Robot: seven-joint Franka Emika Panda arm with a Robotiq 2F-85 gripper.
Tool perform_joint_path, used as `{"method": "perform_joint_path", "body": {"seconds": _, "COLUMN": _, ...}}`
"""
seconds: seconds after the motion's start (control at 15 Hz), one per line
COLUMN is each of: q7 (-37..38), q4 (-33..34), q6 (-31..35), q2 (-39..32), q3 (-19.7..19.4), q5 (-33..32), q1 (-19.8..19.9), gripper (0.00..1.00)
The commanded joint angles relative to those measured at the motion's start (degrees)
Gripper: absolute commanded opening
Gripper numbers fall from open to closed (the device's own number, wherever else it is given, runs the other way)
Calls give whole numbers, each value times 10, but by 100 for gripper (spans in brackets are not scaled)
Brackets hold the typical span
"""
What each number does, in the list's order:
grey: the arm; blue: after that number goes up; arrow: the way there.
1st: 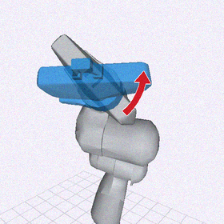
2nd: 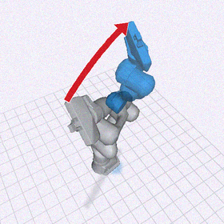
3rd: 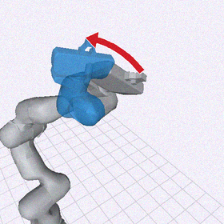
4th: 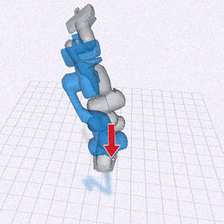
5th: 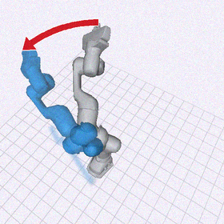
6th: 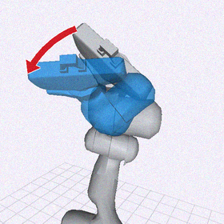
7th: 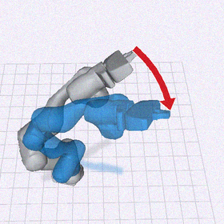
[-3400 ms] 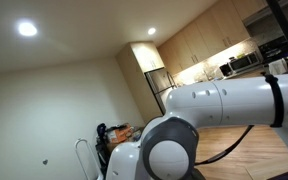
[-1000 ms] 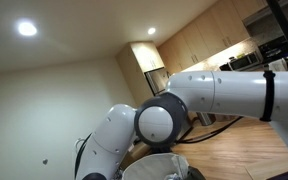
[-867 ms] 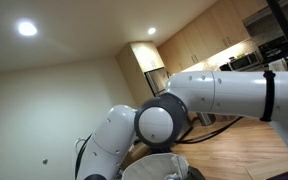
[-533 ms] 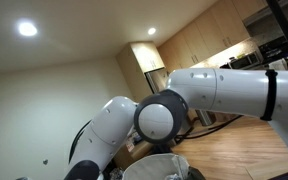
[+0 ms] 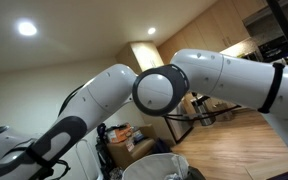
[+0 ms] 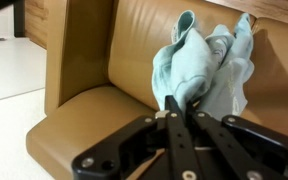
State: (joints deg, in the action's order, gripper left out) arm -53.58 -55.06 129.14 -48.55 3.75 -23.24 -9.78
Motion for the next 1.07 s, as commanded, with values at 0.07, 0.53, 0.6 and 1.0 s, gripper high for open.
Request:
{"method": "perform_joint_path", "body": {"seconds": 0.07, "q7": -4, "q4": -10, "q6": -9, "q2": -2, "q3": 4, "q5": 8, "q1": 2, "gripper": 8}}
{"method": "perform_joint_path", "body": {"seconds": 0.53, "q7": 53, "q4": -180, "q6": 21, "q2": 92, "q3": 45, "q5": 83, "q1": 11, "gripper": 8}}
{"method": "perform_joint_path", "body": {"seconds": 0.6, "q7": 72, "q4": -208, "q6": 25, "q2": 104, "q3": 47, "q5": 89, "q1": 11, "gripper": 8}}
{"method": "perform_joint_path", "body": {"seconds": 1.0, "q7": 183, "q4": -240, "q6": 49, "q2": 110, "q3": 35, "q5": 68, "q1": -2, "gripper": 7}}
